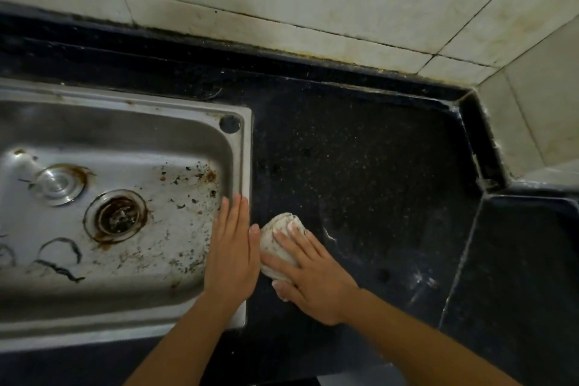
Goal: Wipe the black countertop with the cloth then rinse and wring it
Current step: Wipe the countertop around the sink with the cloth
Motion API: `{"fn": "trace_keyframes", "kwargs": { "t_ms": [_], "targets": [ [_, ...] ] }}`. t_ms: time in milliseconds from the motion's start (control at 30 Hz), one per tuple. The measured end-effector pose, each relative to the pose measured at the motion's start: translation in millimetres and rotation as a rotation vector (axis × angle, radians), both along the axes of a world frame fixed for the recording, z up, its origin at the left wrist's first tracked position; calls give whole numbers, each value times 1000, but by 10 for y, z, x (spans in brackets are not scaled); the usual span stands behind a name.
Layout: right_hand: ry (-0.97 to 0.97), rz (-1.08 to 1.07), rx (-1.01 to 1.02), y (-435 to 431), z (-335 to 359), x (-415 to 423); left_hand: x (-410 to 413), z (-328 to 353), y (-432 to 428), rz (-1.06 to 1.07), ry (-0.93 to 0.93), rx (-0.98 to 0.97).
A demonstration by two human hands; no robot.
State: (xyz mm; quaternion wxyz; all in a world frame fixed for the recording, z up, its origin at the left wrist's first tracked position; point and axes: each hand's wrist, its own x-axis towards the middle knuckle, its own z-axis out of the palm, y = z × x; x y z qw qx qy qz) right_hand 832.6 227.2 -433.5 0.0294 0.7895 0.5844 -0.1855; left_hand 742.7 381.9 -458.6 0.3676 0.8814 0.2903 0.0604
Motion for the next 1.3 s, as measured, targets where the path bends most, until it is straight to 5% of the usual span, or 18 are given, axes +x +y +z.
{"fn": "trace_keyframes", "kwargs": {
  "t_ms": [600,1033,1167,1300],
  "targets": [
    [85,-396,-120,1386,32,1096,34,-33,-21,54,26,66],
    [47,-1106,-90,-542,128,1163,46,40,-58,55,48,54],
    [52,-1296,-106,-484,86,980,52,68,-65,40,72,65],
    [72,-1121,-81,111,29,566,59,67,-77,32,48,57]
  ]
}}
